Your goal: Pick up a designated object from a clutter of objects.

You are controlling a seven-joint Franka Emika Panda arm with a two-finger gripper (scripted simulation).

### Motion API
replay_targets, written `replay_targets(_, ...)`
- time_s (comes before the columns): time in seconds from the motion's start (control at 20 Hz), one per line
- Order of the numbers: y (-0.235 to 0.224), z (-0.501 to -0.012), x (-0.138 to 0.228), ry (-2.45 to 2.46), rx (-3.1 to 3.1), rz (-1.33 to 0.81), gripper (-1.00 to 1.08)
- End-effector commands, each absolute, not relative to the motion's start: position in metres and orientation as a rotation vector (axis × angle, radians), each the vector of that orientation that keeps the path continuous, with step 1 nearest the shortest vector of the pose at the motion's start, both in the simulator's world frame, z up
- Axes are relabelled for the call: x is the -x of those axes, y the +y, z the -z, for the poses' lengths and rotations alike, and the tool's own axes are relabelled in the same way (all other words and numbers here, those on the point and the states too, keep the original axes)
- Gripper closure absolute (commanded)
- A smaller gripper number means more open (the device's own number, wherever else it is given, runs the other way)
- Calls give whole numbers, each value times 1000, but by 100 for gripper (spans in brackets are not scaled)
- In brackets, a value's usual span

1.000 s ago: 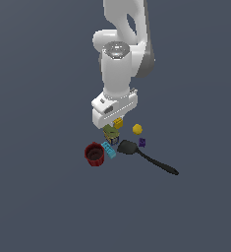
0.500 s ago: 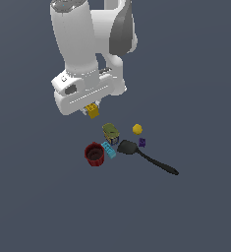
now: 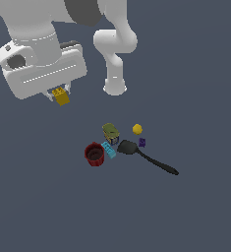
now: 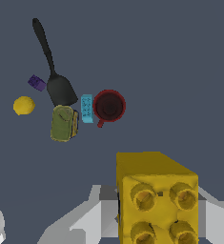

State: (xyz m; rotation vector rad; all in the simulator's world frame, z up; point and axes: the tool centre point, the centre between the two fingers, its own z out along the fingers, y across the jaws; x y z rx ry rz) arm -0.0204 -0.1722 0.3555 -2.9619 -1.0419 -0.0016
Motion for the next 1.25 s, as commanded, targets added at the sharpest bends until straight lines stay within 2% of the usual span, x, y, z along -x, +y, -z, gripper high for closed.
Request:
replay_targets(0.0,-189,-372,16,-1044,2962,0,108)
replay_targets(0.55,-237,-417,2,-1045,2963,0,108)
replay_targets(1.2,-248,-427,-2,-1045,2963,0,108)
